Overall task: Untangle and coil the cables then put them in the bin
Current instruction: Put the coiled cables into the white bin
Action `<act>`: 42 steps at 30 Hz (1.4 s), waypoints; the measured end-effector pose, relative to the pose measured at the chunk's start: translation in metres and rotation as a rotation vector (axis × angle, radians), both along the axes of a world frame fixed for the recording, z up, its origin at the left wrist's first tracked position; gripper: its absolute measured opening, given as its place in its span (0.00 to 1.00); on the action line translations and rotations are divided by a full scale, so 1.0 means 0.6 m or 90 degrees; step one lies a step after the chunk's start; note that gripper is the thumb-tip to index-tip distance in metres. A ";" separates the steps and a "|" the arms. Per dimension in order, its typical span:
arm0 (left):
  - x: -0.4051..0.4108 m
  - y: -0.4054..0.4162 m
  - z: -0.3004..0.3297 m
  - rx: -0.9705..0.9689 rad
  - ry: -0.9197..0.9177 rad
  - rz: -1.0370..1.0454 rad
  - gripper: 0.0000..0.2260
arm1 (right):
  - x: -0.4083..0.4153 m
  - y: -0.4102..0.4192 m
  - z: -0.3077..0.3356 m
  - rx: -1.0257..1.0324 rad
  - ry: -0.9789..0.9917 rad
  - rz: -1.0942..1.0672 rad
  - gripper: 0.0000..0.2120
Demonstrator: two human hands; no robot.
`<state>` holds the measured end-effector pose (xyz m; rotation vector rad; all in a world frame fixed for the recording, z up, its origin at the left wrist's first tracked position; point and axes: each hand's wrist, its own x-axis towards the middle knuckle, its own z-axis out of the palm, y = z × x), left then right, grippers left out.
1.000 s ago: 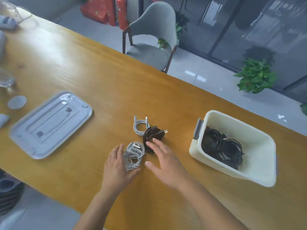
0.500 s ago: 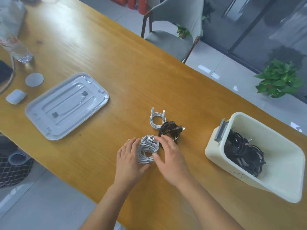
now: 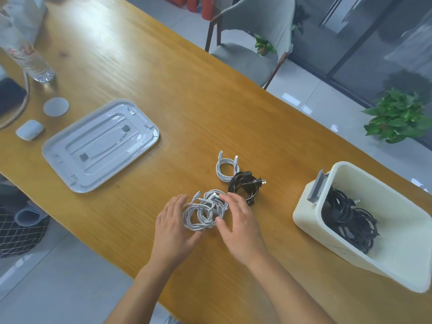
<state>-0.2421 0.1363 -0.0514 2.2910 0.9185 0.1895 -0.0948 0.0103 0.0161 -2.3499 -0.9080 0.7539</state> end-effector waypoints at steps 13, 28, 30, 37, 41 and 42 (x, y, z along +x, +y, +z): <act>0.028 -0.012 0.003 -0.028 -0.034 -0.002 0.37 | -0.014 -0.006 -0.030 -0.044 -0.025 0.058 0.32; -0.040 0.045 0.041 -0.021 -0.045 0.075 0.33 | -0.024 0.047 -0.051 -0.123 -0.107 0.101 0.37; -0.043 0.044 0.047 -0.018 -0.043 0.079 0.32 | -0.020 0.051 -0.049 -0.120 -0.107 0.101 0.35; -0.044 0.041 0.061 -0.017 -0.041 0.076 0.32 | -0.008 0.035 -0.035 -0.069 -0.080 0.108 0.25; -0.028 0.038 0.079 -0.015 -0.050 0.046 0.31 | -0.001 0.010 -0.017 0.004 -0.080 0.068 0.24; -0.022 0.037 0.084 -0.013 -0.056 0.038 0.31 | 0.003 0.003 -0.009 0.020 -0.080 0.052 0.24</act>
